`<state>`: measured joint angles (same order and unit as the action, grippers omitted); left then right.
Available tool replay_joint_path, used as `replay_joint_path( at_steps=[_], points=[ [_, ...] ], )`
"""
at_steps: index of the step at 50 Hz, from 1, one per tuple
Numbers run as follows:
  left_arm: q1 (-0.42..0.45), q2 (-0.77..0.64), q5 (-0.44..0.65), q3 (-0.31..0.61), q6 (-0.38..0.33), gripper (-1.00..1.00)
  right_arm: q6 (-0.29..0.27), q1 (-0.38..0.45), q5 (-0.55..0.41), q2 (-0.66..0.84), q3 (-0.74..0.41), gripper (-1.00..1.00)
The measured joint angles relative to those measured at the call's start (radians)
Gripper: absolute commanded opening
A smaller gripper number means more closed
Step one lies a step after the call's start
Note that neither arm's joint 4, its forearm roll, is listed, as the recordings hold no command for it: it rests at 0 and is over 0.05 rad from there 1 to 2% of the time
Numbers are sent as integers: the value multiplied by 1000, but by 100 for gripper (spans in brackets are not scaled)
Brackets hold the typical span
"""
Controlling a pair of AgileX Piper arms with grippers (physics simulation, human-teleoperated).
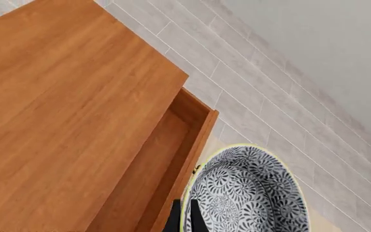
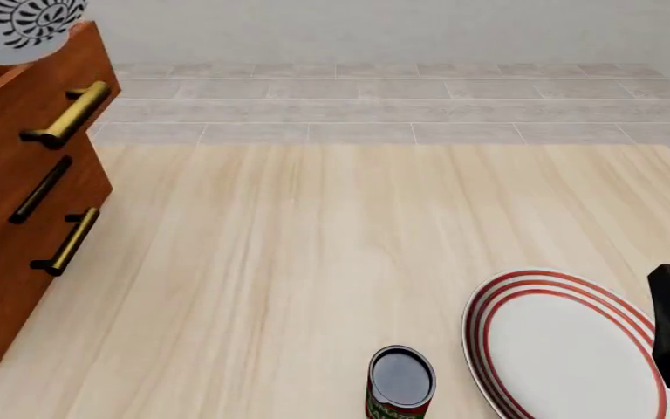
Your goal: Put the bowl on top of the cabinet.
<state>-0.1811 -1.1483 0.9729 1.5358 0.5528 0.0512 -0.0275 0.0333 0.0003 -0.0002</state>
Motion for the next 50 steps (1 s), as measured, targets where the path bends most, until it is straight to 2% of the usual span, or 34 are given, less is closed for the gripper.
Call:
replay_joint_path(
  at_steps=[50],
  points=[
    [-198, -23, 6, 34, -21, -100, -1, 1, -2, 0, 0, 100]
  ],
)
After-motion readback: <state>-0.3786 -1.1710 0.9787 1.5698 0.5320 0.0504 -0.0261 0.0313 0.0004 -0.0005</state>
